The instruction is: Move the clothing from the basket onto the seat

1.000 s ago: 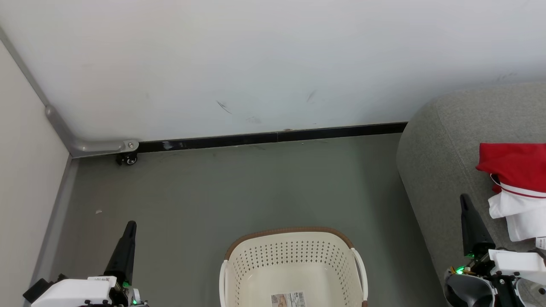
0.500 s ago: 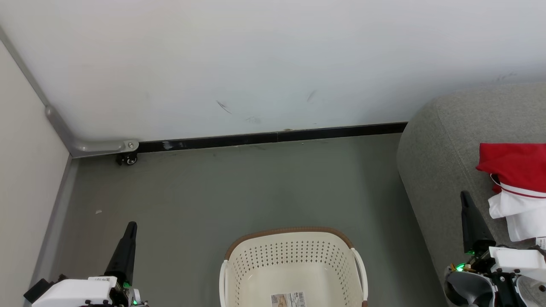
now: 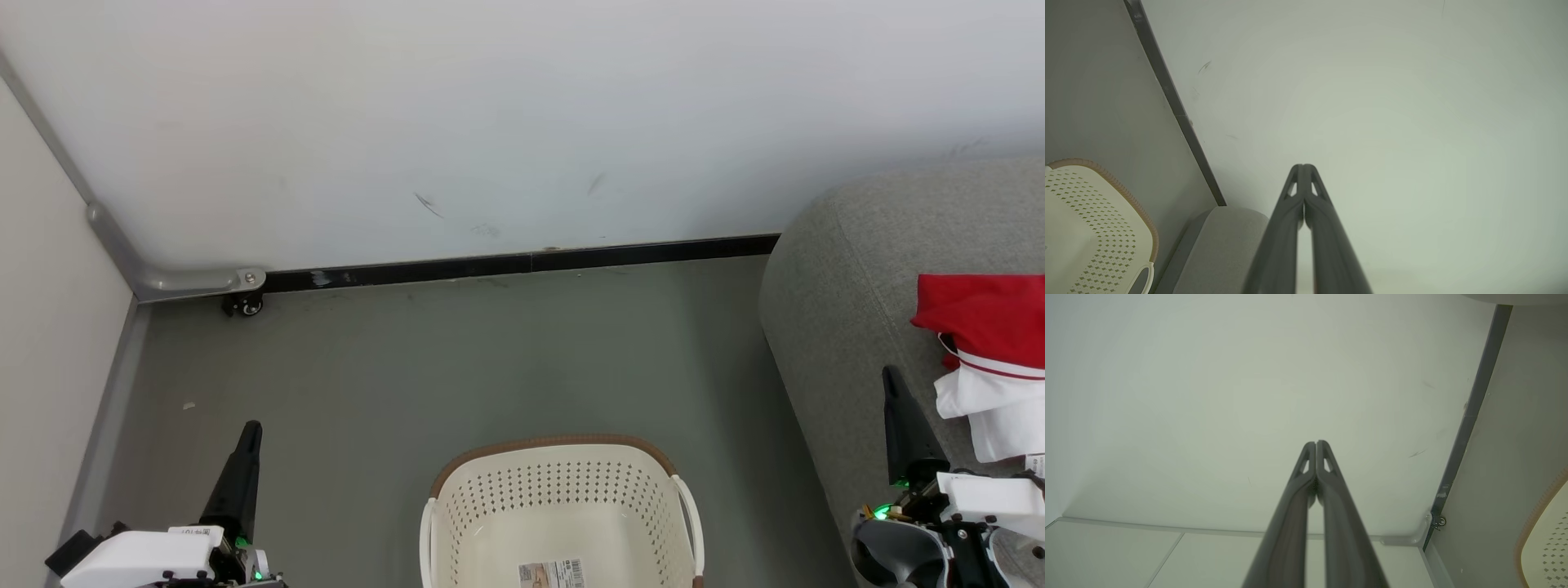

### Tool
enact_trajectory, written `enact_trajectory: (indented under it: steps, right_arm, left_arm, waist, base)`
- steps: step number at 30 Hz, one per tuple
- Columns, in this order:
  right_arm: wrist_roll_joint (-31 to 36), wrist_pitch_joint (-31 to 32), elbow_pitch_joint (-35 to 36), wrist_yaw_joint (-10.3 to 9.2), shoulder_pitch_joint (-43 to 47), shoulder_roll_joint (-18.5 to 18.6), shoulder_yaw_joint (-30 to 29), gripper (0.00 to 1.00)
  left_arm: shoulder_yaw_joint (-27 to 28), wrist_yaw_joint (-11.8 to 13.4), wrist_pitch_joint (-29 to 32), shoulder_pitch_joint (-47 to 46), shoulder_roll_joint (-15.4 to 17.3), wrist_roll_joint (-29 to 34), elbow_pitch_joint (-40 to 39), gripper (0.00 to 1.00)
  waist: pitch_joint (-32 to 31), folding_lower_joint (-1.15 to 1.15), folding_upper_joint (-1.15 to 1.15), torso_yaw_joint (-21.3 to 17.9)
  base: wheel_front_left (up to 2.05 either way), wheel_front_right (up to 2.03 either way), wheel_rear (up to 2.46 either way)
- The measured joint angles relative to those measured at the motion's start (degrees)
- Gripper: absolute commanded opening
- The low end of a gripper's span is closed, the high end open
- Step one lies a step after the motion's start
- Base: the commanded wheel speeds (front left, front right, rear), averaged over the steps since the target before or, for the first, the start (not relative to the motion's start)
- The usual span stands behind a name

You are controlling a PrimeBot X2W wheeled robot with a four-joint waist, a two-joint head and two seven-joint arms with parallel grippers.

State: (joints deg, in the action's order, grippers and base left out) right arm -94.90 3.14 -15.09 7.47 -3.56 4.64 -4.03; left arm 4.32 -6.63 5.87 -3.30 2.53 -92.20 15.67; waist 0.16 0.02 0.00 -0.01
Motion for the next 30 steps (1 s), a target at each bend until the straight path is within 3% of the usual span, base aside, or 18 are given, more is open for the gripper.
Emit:
enact_trajectory:
  steps: [30]
  right_arm:
    - [0.0, 0.16, -0.03, 0.0, 0.0, -0.01, -0.26, 0.0]
  left_arm:
    - [0.07, -0.02, 0.15, -0.27, -0.01, 0.0, 0.29, 0.0]
  waist:
    - [0.0, 0.0, 0.0, 0.0]
  base:
    - [0.0, 0.0, 0.0]
